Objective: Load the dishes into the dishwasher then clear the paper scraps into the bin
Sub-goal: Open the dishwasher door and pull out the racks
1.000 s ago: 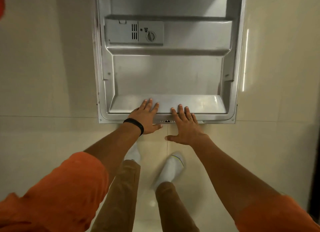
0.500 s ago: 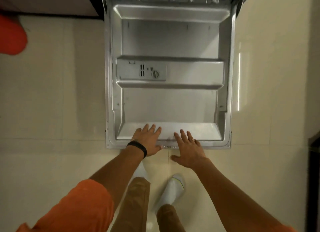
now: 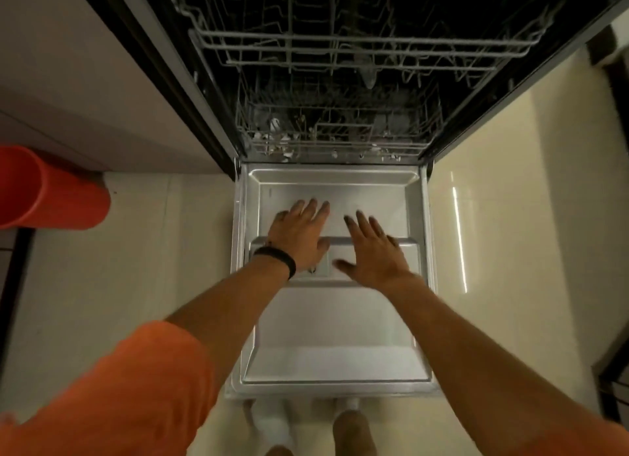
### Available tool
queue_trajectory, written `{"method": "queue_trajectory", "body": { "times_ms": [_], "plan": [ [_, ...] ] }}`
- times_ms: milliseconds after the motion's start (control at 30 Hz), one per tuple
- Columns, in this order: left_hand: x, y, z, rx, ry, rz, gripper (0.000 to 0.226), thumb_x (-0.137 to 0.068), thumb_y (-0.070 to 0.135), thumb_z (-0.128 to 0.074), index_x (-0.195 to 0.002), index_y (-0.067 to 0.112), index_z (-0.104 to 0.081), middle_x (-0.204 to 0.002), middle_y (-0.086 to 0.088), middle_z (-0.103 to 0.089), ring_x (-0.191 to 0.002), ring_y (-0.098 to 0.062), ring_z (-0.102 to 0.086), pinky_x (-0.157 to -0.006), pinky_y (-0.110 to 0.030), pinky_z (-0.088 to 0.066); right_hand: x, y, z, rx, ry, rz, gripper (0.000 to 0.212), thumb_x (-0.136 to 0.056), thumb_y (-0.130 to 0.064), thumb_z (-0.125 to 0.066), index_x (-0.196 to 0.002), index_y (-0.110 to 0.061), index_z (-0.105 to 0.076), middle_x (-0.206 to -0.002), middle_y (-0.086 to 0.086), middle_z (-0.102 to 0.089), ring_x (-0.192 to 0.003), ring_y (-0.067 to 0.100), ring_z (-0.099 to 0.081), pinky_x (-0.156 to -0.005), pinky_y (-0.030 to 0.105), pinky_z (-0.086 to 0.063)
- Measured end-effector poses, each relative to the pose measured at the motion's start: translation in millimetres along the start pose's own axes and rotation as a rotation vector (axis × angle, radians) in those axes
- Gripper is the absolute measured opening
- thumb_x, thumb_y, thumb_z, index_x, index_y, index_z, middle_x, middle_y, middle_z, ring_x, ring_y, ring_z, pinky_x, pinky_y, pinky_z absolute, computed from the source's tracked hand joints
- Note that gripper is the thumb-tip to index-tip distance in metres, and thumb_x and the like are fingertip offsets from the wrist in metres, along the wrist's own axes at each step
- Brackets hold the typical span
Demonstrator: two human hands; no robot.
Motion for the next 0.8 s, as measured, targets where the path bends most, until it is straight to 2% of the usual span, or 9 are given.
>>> {"method": "queue_trajectory", "body": {
  "times_ms": [167, 300, 467, 567, 667, 733, 800],
  "plan": [
    [-74.1, -10.6, 64.0, -0.054, 0.083, 0.025, 0.076, -0.103, 0.048, -0.046, -0.162, 0.020, -0.007, -0.170, -0.007, -0.010, -0.156, -0.028, -0.011, -0.122, -0.052, -0.023, -82.0, 10.1, 85.0, 0.061, 0.106, 0.054, 0.104, -0.091, -0.058, -0.064, -0.163, -0.018, 0.000, -0.171, 0.007, 0.004, -0.157, 0.029, -0.002, -0.124, 0.053, -0.022],
    [-123.1, -13.3, 82.8, -0.088, 0.094, 0.058, 0.077, -0.102, 0.044, -0.050, -0.162, 0.020, -0.008, -0.170, -0.006, -0.008, -0.155, -0.029, -0.013, -0.121, -0.054, -0.025, -135.6, 27.3, 114.0, 0.096, 0.119, 0.060, 0.106, -0.091, -0.053, -0.067, -0.163, -0.020, 0.005, -0.171, 0.007, 0.006, -0.157, 0.031, -0.002, -0.125, 0.056, -0.017],
    [-171.1, -18.6, 84.9, -0.038, 0.033, 0.093, 0.081, -0.102, 0.035, -0.055, -0.162, 0.019, -0.004, -0.171, -0.005, -0.001, -0.157, -0.026, -0.004, -0.124, -0.051, -0.020, -182.0, 44.5, 125.2, 0.115, 0.081, 0.096, 0.106, -0.092, -0.045, -0.069, -0.162, -0.019, 0.006, -0.171, 0.006, 0.007, -0.157, 0.032, -0.002, -0.123, 0.055, -0.018],
    [-185.6, -20.0, 75.5, 0.028, -0.024, 0.099, 0.083, -0.102, 0.027, -0.056, -0.162, 0.018, 0.000, -0.171, -0.004, 0.004, -0.157, -0.026, 0.000, -0.126, -0.045, -0.016, -197.9, 53.0, 123.4, 0.119, 0.028, 0.113, 0.105, -0.093, -0.039, -0.069, -0.162, -0.014, 0.005, -0.171, 0.010, 0.006, -0.157, 0.032, 0.000, -0.124, 0.050, -0.014],
    [-190.2, -19.8, 74.1, 0.062, 0.000, 0.094, 0.081, -0.100, 0.023, -0.059, -0.162, 0.019, -0.008, -0.171, -0.006, -0.003, -0.156, -0.029, -0.010, -0.126, -0.042, -0.019, -200.9, 56.8, 114.8, 0.084, 0.036, 0.116, 0.104, -0.092, -0.034, -0.071, -0.162, -0.011, 0.002, -0.169, 0.014, -0.001, -0.156, 0.036, -0.006, -0.124, 0.046, -0.018],
    [-186.1, -19.6, 75.0, 0.058, -0.012, 0.082, 0.077, -0.099, 0.023, -0.058, -0.162, 0.023, -0.013, -0.170, -0.006, -0.010, -0.154, -0.032, -0.019, -0.124, -0.044, -0.024, -193.5, 55.2, 106.4, 0.071, 0.059, 0.116, 0.104, -0.090, -0.032, -0.074, -0.163, -0.013, -0.002, -0.168, 0.014, -0.006, -0.154, 0.037, -0.014, -0.122, 0.049, -0.024],
    [-175.0, -16.4, 73.1, 0.069, -0.038, 0.069, 0.076, -0.100, 0.021, -0.056, -0.162, 0.029, -0.012, -0.169, -0.005, -0.012, -0.152, -0.035, -0.023, -0.123, -0.046, -0.026, -180.1, 53.8, 99.2, 0.065, 0.051, 0.113, 0.108, -0.087, -0.032, -0.077, -0.163, -0.015, -0.001, -0.169, 0.012, -0.002, -0.155, 0.038, -0.013, -0.123, 0.051, -0.026]
  ]
}}
Point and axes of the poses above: each hand's wrist, its own x-axis away from the middle knuckle, its own z-axis out of the back of the hand, y = z × x, the point moved 3 cm from there along -x, towards the middle knuckle
